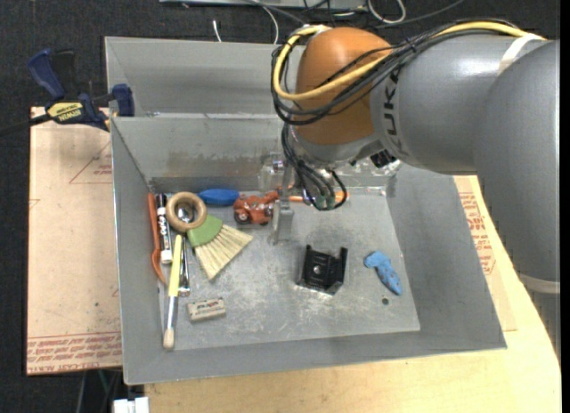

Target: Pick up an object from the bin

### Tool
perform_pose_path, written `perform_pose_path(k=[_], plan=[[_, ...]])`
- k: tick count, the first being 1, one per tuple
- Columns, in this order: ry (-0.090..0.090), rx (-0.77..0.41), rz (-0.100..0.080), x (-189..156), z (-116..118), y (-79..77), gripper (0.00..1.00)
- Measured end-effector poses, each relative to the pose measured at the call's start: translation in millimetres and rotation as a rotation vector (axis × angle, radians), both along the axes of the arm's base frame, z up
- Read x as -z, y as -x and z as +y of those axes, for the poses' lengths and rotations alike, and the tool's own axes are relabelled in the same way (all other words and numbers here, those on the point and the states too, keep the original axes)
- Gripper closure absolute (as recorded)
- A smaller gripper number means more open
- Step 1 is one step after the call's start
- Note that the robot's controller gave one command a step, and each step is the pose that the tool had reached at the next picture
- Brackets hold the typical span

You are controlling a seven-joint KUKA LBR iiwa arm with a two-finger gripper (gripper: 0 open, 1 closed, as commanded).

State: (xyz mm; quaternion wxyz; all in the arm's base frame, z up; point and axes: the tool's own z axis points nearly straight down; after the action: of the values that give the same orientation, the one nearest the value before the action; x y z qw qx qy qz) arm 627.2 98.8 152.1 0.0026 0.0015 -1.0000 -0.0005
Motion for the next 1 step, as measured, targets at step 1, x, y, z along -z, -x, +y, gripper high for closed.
perform_pose_path(k=[1], plan=[[0.000, 0.002, -0.006, -3.8, -0.4, -1.9, 0.00]])
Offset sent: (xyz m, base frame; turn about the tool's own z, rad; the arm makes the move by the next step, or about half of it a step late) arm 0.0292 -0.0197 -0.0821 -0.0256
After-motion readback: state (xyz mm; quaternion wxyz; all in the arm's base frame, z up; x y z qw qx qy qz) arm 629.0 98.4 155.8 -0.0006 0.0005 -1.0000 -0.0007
